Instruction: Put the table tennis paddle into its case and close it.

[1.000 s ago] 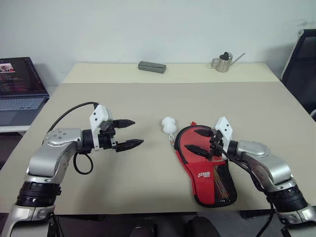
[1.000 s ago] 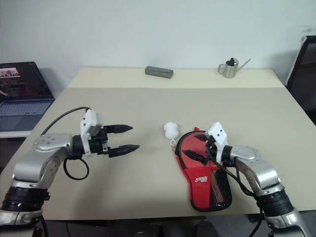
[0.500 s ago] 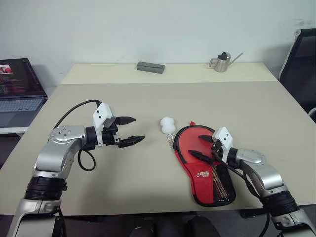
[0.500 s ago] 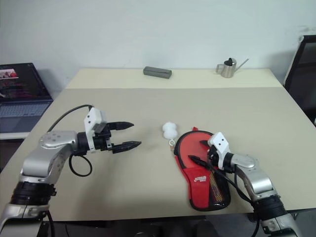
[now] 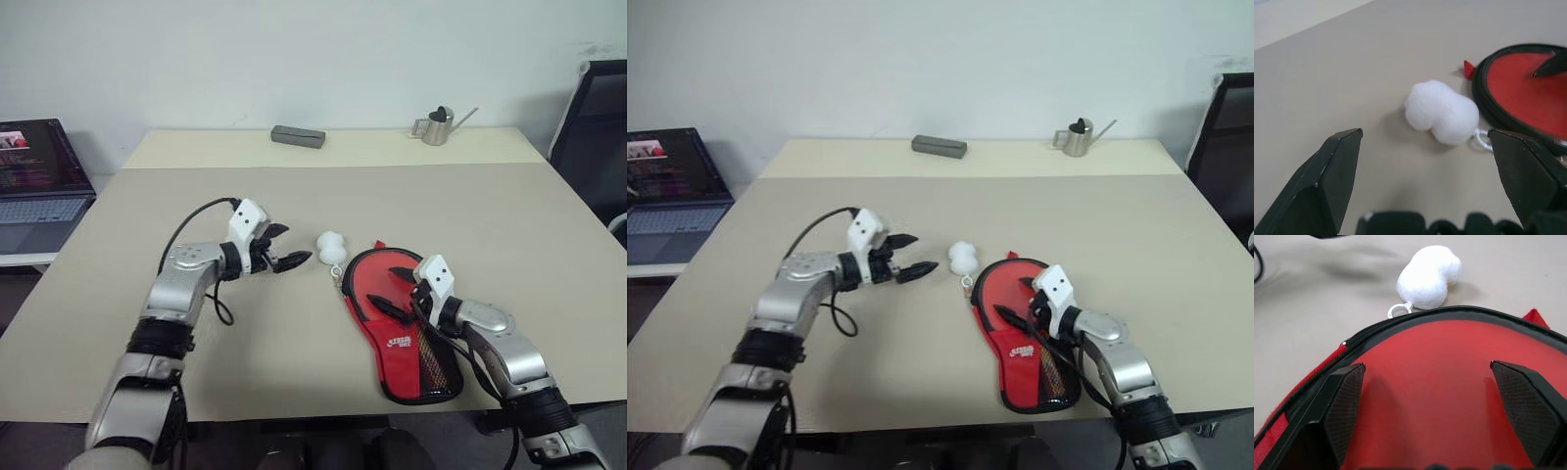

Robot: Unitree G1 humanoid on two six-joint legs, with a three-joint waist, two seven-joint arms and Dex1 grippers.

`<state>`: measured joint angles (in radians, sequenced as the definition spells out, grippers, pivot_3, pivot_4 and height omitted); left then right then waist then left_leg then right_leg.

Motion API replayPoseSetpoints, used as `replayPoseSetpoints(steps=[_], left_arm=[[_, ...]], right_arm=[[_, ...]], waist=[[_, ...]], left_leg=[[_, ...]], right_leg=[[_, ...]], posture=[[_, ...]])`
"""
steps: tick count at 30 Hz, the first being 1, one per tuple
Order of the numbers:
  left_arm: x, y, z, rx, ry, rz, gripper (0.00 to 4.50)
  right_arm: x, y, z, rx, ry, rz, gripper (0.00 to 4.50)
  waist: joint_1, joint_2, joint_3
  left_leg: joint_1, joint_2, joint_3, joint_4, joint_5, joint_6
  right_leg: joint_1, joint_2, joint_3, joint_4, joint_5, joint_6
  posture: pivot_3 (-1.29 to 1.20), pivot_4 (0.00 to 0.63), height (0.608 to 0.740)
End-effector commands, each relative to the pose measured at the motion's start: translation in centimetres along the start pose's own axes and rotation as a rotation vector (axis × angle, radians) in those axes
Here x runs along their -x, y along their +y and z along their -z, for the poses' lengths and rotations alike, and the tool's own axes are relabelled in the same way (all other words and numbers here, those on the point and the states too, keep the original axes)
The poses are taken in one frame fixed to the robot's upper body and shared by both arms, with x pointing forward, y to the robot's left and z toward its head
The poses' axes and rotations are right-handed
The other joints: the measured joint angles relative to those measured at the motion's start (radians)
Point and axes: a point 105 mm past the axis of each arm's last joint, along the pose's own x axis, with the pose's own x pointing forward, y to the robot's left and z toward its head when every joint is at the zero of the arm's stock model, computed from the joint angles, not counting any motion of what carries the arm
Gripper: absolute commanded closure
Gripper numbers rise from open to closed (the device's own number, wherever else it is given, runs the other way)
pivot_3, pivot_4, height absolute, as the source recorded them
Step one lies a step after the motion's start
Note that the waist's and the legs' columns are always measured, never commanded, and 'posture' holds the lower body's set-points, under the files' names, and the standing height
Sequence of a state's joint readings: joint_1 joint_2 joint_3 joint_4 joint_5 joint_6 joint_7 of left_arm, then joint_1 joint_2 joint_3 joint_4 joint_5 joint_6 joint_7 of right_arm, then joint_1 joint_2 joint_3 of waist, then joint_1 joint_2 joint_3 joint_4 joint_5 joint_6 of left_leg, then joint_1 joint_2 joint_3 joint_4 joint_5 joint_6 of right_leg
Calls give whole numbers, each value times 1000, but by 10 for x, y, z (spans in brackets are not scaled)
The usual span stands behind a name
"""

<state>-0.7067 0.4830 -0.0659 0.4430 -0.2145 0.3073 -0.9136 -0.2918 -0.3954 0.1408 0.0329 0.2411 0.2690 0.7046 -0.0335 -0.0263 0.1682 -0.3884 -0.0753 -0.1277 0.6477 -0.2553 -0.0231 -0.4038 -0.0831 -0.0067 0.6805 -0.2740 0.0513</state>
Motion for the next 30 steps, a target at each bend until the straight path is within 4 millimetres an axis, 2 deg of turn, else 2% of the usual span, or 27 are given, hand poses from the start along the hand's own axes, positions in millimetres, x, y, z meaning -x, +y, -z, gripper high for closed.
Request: replayPoseSetpoints(steps=[1,5,16,20,30], left_arm=[[-11,9,-6,-34,4,-36,0],[-29,13,-4,-29,20,-53,0],[-62,1,-9,-10,0,-7,0],[-68,-7,-6,-10,9,35,0],[-72,-23,19,-19,97,98,0]], right_arm=[[-3,6,-2,3,-5,-10,17],[-7,9,-6,-4,-19,-7,17],[-13,12,-8,-16,-34,12,17],[-12,7,-8,-12,-30,40,17],[-8,-4,-10,-9,-39,107,17]], waist=[[0,0,0],[1,0,0],[0,0,0],[0,0,0],[0,0,0]], left_leg=[[0,0,0,0,0,0],[0,0,0,0,1,-1],[0,-1,0,0,1,-2],[0,-1,0,0,2,-3],[0,-1,0,0,2,-3]], right_leg=[[0,0,0,0,0,0],[0,0,0,0,0,0],[0,0,0,0,0,0],[0,0,0,0,0,0],[0,0,0,0,0,0]], posture=[[0,150,740],[0,150,740],[0,150,740],[0,150,740],[0,150,740]])
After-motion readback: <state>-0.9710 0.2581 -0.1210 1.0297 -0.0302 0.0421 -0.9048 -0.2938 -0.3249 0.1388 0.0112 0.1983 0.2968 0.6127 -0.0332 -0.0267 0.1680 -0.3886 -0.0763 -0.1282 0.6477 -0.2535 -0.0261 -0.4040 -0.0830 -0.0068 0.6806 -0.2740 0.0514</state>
